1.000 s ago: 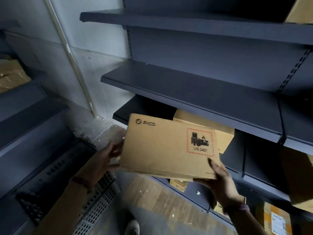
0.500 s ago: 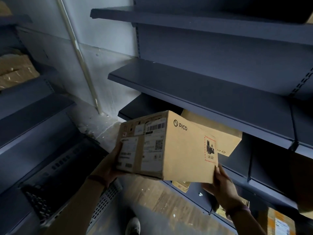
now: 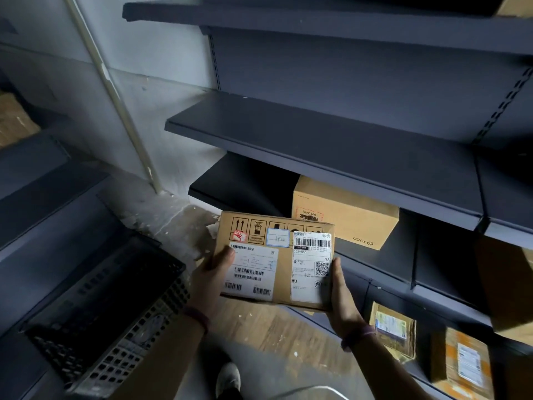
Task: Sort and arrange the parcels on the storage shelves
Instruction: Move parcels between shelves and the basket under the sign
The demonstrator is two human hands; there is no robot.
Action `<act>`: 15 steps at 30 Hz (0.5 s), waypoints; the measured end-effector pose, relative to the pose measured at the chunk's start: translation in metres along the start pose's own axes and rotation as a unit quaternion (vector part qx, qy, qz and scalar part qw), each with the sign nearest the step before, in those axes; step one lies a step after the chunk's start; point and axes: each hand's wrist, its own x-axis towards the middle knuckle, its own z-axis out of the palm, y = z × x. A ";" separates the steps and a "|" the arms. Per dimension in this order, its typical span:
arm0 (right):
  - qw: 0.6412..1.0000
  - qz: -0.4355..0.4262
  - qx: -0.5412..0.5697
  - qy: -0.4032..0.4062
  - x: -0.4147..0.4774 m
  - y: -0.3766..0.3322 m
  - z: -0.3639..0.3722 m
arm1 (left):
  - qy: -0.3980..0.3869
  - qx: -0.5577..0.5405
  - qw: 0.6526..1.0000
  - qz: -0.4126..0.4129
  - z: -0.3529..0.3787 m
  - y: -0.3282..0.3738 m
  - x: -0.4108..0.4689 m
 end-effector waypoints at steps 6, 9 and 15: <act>0.999 -0.010 0.016 0.034 -0.002 0.004 -0.010 | -0.061 0.044 0.997 -0.034 0.002 0.004 0.003; 0.998 -0.002 0.022 0.063 -0.007 0.005 -0.021 | -0.067 0.096 0.989 -0.087 0.020 0.014 0.015; 0.986 -0.035 -0.001 0.164 -0.038 0.000 -0.053 | -0.242 0.119 0.951 -0.148 0.060 0.008 0.008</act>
